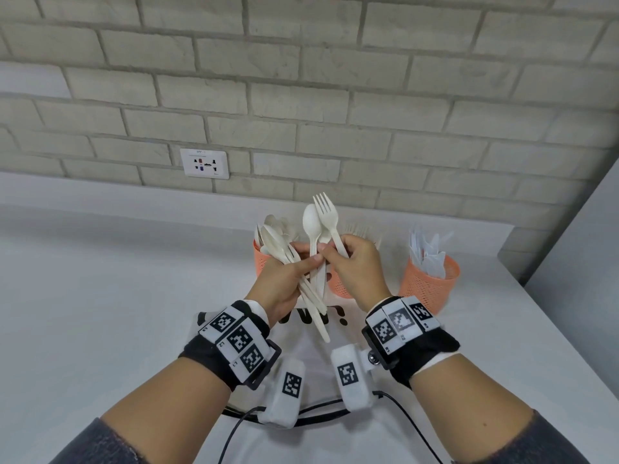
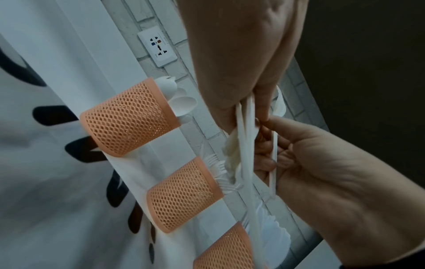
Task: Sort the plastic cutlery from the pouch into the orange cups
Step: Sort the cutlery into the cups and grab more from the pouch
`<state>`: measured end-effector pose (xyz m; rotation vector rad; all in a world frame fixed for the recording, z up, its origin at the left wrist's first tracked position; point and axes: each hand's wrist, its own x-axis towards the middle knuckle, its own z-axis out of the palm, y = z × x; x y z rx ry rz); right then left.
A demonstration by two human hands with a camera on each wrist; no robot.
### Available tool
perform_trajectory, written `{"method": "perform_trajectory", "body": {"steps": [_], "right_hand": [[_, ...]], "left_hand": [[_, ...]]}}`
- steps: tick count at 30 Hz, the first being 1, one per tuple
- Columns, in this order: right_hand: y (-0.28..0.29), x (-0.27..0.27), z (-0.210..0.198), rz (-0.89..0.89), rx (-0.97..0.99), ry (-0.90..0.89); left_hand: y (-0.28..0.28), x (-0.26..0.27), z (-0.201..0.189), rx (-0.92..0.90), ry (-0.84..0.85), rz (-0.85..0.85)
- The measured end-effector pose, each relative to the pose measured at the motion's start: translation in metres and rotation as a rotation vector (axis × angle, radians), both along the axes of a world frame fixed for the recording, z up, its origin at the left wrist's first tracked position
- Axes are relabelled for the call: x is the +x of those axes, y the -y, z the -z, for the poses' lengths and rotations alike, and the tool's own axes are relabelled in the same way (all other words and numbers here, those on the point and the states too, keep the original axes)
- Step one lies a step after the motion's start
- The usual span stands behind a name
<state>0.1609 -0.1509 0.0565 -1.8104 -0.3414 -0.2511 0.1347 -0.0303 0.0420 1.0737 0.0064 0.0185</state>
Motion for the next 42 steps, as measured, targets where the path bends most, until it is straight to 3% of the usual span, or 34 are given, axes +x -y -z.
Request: {"method": "perform_trajectory", "body": {"steps": [12,16,28,36,39,42], "right_hand": [[0.004,0.000,-0.007,-0.074,-0.079,0.040],[0.007,-0.011,-0.001,-0.256,-0.202,-0.025],[0.033,-0.008,0.008,-0.481,-0.284,-0.320],[0.013,-0.007,0.022,-0.607,-0.263,-0.434],[0.028,0.001,0.021,-0.553,-0.332,-0.461],[0.043,0.013,0.011,-0.423,-0.389,-0.436]], "left_hand": [[-0.008,0.004,-0.004,-0.162,-0.122,-0.043],[-0.012,0.008,-0.006,-0.241,-0.175,-0.049],[-0.034,0.020,-0.017,-0.520,-0.159,-0.272],[-0.025,0.028,-0.007,-0.377,-0.073,-0.243],[-0.045,0.031,-0.013,-0.383,-0.055,-0.377],[-0.065,0.034,-0.012,-0.416,-0.044,-0.405]]}}
